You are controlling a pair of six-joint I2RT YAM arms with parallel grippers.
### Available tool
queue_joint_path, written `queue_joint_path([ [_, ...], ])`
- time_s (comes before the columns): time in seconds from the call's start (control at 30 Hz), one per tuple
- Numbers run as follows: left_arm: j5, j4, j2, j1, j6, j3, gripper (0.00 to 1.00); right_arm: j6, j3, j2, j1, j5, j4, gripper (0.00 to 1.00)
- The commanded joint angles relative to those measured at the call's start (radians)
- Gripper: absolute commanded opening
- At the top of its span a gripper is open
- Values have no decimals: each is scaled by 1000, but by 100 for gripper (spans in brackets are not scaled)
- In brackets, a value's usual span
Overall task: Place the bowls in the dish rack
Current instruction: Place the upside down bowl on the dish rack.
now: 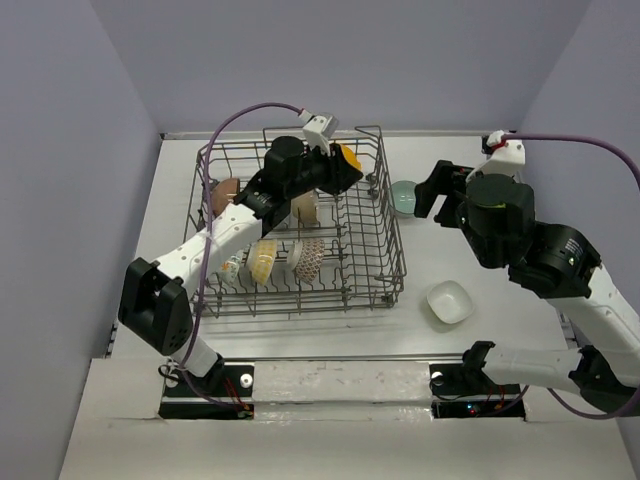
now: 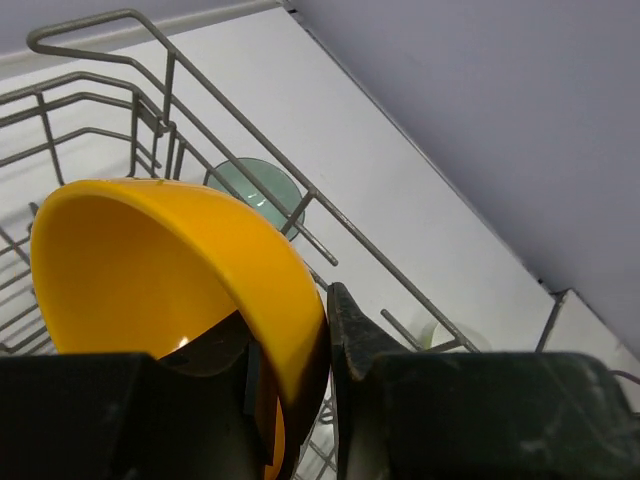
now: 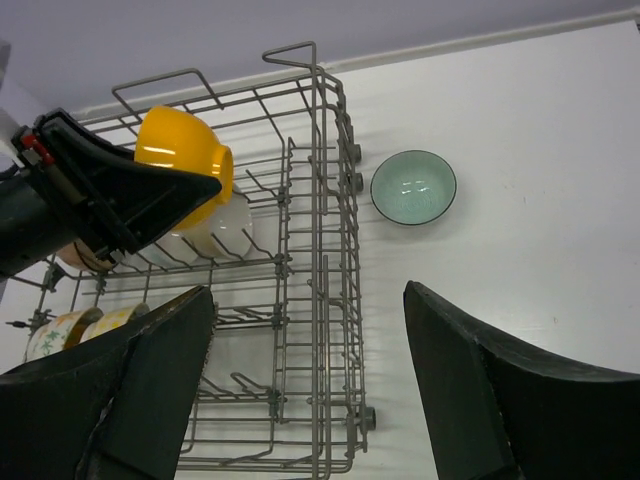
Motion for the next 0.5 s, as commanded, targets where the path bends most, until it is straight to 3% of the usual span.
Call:
queue_joint_path([
  [0.0, 83, 350, 6, 18, -201, -52, 0, 57, -33, -60, -1, 22, 6, 82],
  [0.3, 47, 688, 126, 38, -469, -161, 0, 94, -115, -108, -1, -10, -8, 81],
  [0.47, 14, 762, 212, 38, -534, -155, 0, 103, -141, -129, -1, -21, -7, 81],
])
